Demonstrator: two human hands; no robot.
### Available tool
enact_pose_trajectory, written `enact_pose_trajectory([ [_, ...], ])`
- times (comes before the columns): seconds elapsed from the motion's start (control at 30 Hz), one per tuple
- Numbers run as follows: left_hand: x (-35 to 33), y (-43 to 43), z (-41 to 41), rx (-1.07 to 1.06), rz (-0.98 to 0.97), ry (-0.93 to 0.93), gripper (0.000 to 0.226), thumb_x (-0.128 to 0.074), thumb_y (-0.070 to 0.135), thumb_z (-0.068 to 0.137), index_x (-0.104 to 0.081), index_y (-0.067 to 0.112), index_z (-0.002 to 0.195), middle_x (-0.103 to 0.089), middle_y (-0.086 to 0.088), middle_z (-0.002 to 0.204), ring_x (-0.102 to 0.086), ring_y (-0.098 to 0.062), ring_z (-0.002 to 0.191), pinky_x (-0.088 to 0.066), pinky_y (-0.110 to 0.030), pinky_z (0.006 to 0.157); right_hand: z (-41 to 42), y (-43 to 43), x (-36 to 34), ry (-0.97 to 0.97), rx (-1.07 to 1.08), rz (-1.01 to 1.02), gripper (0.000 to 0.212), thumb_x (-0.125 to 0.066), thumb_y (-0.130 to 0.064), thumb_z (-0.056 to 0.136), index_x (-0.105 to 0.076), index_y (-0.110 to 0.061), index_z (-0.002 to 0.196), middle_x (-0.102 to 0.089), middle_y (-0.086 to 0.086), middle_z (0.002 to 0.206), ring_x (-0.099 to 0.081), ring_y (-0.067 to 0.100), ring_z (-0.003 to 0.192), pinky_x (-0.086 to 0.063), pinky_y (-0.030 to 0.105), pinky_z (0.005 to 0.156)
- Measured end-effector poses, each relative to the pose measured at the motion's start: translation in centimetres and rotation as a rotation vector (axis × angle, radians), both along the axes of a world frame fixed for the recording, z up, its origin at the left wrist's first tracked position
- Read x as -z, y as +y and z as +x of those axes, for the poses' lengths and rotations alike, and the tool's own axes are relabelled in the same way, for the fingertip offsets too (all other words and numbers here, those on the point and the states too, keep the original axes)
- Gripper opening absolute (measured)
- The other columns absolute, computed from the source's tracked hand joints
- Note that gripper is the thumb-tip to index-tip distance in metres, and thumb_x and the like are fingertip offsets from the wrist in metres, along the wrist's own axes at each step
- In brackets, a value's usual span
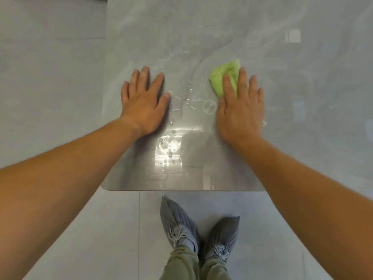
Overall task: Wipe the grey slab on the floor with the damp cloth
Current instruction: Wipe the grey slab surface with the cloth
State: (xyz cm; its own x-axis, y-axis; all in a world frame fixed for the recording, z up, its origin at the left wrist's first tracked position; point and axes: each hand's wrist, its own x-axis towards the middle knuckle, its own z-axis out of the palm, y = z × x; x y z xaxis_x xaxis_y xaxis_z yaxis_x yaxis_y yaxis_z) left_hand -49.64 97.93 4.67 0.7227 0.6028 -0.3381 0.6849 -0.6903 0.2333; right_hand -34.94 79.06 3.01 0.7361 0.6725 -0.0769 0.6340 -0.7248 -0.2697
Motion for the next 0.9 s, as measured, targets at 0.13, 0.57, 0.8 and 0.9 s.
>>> enact_pose_trajectory([
  [0.13, -0.1, 0.1, -0.1, -0.006, -0.022, -0.028, 0.059, -0.024, 0.051, 0.103, -0.012, 0.034, 0.159, 0.006, -0.004, 0.168, 0.013, -0.023, 0.154, 0.011, -0.045, 0.122, -4.7, -3.5, -0.2, 0.009, -0.419, -0.013, 0.057, -0.04, -0.03, 0.101, -0.028, -0.028, 0.157, -0.017, 0.006, 0.167, -0.012, 0.038, 0.152, -0.01, 0.056, 0.122],
  [0.57, -2.1, 2.3, 0.8, 0.053, -0.02, -0.096, 0.041, -0.032, 0.046, 0.102, -0.048, 0.032, 0.138, -0.029, -0.007, 0.151, -0.017, -0.029, 0.143, -0.009, -0.044, 0.116, 1.3, -2.8, -0.7, 0.005, -0.459, -0.097, 0.055, -0.034, -0.035, 0.102, -0.031, -0.027, 0.156, -0.017, 0.008, 0.166, -0.016, 0.038, 0.152, -0.015, 0.056, 0.121],
  [0.8, -1.5, 4.0, 2.9, 0.078, -0.053, -0.118, 0.049, -0.026, 0.049, 0.099, -0.039, 0.025, 0.14, -0.009, -0.014, 0.164, -0.001, -0.031, 0.153, 0.0, -0.046, 0.121, 14.4, 2.9, 0.1, -0.04, 0.143, -0.101, 0.06, -0.026, -0.04, 0.099, -0.026, -0.025, 0.156, -0.016, 0.015, 0.166, -0.018, 0.043, 0.149, -0.015, 0.056, 0.12],
  [0.9, -1.7, 4.7, 5.6, 0.061, -0.062, -0.154, 0.057, -0.026, 0.05, 0.097, -0.034, 0.022, 0.146, -0.006, -0.016, 0.165, 0.001, -0.031, 0.154, 0.0, -0.046, 0.122, 14.3, 5.5, -0.1, -0.019, 0.154, -0.081, 0.056, -0.029, -0.037, 0.102, -0.025, -0.025, 0.157, -0.013, 0.014, 0.166, -0.015, 0.042, 0.15, -0.013, 0.055, 0.121],
])
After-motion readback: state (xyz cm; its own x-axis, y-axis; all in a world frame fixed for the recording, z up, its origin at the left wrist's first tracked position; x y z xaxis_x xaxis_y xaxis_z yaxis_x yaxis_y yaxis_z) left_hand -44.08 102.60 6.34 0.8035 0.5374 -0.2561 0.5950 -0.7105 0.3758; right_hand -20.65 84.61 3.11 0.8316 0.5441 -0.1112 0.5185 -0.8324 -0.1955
